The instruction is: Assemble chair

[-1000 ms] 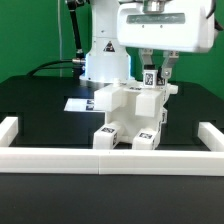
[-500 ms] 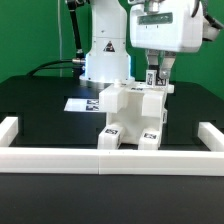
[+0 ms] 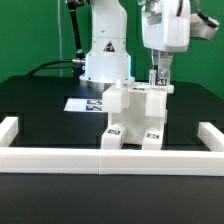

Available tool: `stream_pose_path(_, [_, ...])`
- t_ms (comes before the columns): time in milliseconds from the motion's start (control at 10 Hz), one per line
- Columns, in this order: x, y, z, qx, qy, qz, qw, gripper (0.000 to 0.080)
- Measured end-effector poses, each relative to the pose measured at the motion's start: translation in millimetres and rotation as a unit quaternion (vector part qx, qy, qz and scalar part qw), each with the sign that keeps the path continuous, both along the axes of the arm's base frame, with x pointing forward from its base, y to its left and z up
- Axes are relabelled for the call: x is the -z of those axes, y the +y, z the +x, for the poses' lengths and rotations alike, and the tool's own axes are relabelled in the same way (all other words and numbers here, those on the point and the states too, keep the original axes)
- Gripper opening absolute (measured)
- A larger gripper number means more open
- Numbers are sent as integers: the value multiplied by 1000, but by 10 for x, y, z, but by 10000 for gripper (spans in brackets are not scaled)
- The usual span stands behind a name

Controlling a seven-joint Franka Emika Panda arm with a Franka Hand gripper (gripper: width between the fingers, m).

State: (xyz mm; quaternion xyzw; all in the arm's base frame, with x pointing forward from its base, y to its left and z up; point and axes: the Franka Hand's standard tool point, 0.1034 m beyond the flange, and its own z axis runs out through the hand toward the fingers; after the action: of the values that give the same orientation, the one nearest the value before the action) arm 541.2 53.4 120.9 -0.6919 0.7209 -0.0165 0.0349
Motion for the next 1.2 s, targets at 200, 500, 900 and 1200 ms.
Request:
stream_pose_path(200, [10,0,-4,-15,0,-2,1000,450])
stream_pose_path(500, [9,10,7,-87,-5,-9,996,634])
stream_pose_path(900, [3,0,26,-255,-16,-25,967,649])
stream_pose_path(1200, [0,-4,33,-372,-19,-36,927,649])
